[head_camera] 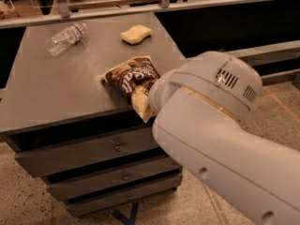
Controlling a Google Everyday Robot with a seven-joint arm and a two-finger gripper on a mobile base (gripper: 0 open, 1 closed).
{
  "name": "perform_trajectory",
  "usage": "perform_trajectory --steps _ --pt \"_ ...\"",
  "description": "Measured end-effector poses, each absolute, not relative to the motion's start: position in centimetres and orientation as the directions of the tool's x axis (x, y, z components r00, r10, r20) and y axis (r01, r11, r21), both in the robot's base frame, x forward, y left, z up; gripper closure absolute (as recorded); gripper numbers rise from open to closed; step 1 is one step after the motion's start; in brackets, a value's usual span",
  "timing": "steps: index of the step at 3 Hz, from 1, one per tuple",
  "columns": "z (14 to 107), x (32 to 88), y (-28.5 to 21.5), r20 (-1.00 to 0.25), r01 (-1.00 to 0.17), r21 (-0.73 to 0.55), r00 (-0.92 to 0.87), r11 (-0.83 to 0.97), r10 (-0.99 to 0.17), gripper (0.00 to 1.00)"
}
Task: Move brown chip bag near sponge
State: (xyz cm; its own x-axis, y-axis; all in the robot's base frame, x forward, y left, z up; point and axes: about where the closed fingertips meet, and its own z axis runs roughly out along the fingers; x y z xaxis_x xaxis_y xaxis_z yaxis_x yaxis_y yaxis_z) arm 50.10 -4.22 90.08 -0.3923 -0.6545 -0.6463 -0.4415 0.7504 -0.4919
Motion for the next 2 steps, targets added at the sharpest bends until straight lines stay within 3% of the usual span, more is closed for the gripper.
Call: perform_trajectory --steps 2 --pt "90.27 50.73 -4.9 -0.643 -0.407 -0.517 -0.396 0.753 -0.656 1.0"
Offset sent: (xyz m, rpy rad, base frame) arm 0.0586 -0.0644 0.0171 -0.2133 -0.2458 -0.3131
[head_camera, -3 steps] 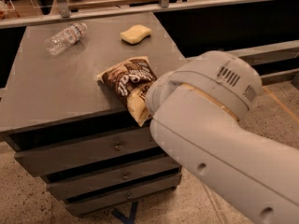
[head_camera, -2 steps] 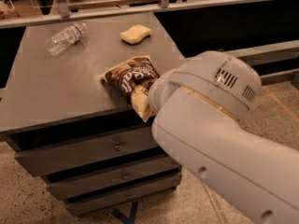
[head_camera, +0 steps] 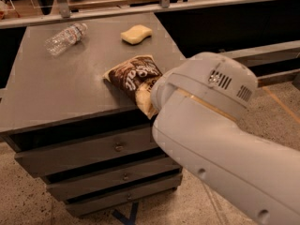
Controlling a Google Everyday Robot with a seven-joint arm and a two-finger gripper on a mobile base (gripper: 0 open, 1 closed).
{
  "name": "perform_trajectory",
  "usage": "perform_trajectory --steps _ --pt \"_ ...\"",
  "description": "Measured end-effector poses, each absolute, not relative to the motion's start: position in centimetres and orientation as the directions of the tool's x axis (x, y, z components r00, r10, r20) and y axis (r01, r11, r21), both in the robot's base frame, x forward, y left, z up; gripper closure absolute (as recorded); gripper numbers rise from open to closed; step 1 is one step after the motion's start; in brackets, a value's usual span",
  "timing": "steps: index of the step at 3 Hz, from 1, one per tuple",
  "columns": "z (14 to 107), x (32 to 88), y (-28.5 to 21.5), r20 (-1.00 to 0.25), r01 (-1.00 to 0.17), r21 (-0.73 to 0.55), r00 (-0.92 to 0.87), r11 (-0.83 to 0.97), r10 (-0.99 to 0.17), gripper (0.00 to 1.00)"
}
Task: Move brown chip bag near sponge
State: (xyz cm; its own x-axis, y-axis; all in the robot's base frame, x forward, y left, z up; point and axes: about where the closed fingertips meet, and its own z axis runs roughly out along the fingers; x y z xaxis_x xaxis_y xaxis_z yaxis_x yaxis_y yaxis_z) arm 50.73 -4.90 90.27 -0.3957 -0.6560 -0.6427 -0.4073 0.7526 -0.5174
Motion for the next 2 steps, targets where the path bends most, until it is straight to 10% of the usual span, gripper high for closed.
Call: perform_trajectory --steps 2 --pt "86.7 54.9 -7.9 -0.609 -0.24 -0.586 -0.5 0.774 -0.616 1.0"
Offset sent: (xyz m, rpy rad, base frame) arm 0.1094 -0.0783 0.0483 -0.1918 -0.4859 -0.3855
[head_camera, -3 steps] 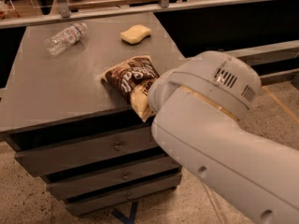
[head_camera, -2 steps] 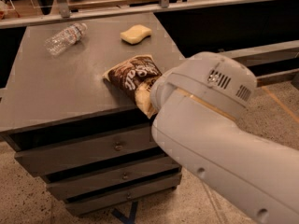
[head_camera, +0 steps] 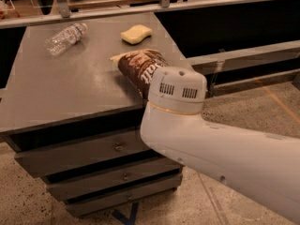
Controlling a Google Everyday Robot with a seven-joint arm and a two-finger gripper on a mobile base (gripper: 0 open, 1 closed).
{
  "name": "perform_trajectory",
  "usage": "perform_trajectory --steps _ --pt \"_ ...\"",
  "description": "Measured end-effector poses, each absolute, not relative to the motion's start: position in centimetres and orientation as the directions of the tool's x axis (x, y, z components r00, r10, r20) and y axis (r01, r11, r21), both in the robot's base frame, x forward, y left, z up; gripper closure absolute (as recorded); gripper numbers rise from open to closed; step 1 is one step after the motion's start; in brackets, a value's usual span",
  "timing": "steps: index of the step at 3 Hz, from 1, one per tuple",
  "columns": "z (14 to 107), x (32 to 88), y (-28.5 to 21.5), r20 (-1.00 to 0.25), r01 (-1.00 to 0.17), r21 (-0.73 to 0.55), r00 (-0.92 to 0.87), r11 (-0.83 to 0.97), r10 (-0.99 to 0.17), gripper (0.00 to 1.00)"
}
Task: Move brown chip bag near sponge
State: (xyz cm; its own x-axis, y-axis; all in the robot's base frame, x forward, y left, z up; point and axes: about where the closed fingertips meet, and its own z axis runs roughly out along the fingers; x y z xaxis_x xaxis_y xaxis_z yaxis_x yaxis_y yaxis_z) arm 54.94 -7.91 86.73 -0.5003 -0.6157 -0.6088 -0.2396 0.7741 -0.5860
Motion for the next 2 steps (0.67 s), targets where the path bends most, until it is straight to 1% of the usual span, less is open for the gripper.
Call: perform_trajectory --steps 1,2 --pt "87.5 57.6 -9.6 -0.646 -0.102 -0.616 -0.502 0.781 -0.575 1.0" --pt "90.7 59.6 -11.1 -0.711 0.076 -0.635 -0.447 0.769 -0.543 1.0"
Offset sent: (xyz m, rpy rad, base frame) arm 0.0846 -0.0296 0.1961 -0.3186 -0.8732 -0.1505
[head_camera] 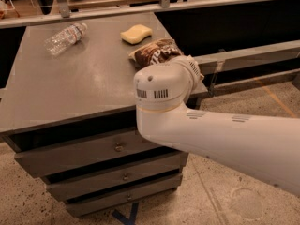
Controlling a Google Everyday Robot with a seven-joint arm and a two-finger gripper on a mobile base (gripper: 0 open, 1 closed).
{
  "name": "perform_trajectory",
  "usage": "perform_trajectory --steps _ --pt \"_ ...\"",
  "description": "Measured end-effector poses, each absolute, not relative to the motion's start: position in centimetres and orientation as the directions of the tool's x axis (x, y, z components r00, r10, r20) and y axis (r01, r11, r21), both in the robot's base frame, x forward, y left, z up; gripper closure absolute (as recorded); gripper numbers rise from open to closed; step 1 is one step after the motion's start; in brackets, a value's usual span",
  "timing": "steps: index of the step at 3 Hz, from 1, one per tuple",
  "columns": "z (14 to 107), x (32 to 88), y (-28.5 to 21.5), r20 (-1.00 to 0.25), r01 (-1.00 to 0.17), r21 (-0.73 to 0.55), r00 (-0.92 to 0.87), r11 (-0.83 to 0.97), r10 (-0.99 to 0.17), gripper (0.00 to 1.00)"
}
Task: Move brown chip bag near sponge
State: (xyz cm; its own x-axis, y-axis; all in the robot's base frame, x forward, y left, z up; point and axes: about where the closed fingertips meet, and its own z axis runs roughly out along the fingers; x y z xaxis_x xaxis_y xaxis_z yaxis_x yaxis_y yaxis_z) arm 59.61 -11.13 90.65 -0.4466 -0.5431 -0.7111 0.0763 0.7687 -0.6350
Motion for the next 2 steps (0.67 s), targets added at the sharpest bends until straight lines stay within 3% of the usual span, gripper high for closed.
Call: perform_trajectory --steps 2 --pt "98.4 63.4 -12.5 -0.716 0.295 -0.697 -0.253 0.653 -0.65 1.0"
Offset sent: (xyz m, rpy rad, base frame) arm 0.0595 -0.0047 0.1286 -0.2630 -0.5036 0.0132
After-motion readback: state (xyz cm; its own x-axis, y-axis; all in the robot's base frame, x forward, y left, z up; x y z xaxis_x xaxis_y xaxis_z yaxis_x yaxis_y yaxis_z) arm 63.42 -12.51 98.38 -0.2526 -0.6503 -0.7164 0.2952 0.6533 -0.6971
